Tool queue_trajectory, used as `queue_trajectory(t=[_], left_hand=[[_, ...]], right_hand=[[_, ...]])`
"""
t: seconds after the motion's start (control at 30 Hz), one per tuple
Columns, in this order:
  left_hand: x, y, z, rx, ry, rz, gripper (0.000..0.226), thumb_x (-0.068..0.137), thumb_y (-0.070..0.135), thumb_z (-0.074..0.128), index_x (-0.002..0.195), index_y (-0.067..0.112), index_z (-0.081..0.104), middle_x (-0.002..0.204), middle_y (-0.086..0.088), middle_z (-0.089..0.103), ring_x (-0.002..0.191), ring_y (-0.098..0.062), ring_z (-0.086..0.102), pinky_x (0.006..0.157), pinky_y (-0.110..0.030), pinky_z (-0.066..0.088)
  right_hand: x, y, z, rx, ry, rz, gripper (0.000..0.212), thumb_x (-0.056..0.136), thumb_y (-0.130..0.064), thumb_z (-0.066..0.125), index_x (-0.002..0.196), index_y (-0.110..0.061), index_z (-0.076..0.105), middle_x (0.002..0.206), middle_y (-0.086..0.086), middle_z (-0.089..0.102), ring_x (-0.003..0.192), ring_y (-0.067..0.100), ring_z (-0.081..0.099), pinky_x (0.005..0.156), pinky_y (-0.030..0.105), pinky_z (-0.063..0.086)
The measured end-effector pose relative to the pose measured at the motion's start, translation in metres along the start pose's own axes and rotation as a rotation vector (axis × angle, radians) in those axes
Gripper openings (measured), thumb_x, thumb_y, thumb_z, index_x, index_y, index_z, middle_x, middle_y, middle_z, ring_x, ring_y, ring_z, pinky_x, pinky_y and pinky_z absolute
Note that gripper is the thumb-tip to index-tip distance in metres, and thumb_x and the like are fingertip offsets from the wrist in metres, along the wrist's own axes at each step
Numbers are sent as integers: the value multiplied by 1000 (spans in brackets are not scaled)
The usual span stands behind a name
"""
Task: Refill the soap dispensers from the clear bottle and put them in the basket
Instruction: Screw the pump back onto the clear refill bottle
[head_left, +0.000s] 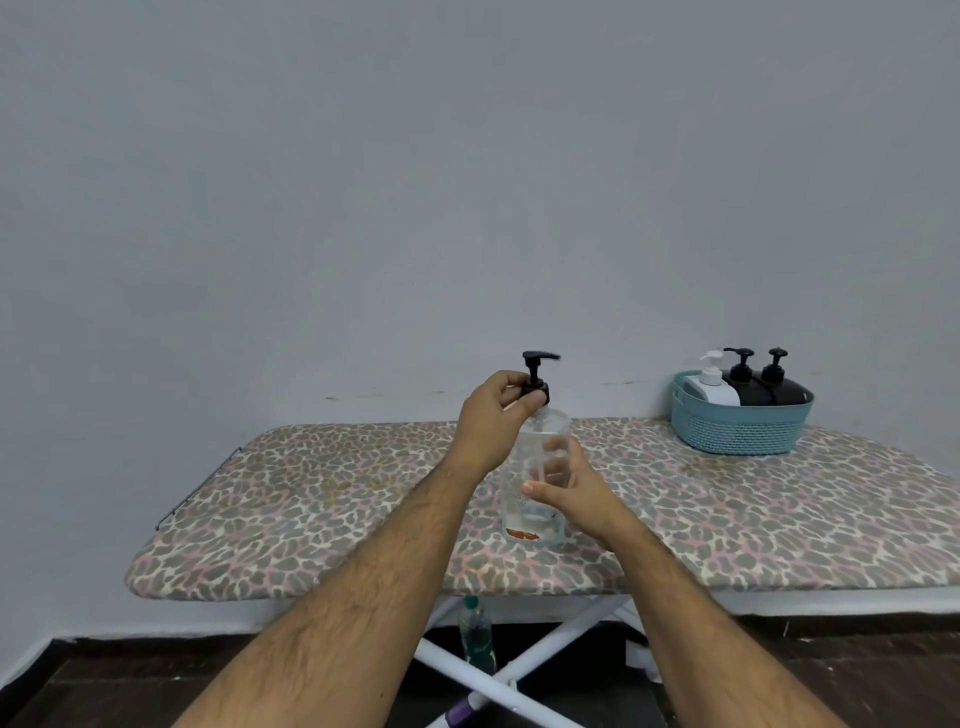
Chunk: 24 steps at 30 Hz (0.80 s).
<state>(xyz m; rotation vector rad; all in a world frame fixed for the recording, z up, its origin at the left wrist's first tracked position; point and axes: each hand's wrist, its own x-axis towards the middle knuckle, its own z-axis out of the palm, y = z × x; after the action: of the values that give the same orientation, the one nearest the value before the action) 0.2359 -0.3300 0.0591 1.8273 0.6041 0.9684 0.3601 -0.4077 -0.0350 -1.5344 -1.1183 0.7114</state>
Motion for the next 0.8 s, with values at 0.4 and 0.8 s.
queue_trajectory(t=[0.4,0.8], left_hand=[[-1,-4,-5,176,-34,90,18,95,28,62,113,31,64,123,4,62,111,-2,56,86,-14,36],[11,9,11,184,-76,24,23,92,45,64,96,23,68,102,1,71,96,-24,67,91,-41,50]], right_hand=[[1,-39,-8,50,128,-105,86,75,-32,87,143,-33,34,131,-2,53,120,15,57,92,34,52],[5,-41,5,10,244,-128,75,67,-44,88,130,-31,48,119,-13,62,105,9,63,92,37,56]])
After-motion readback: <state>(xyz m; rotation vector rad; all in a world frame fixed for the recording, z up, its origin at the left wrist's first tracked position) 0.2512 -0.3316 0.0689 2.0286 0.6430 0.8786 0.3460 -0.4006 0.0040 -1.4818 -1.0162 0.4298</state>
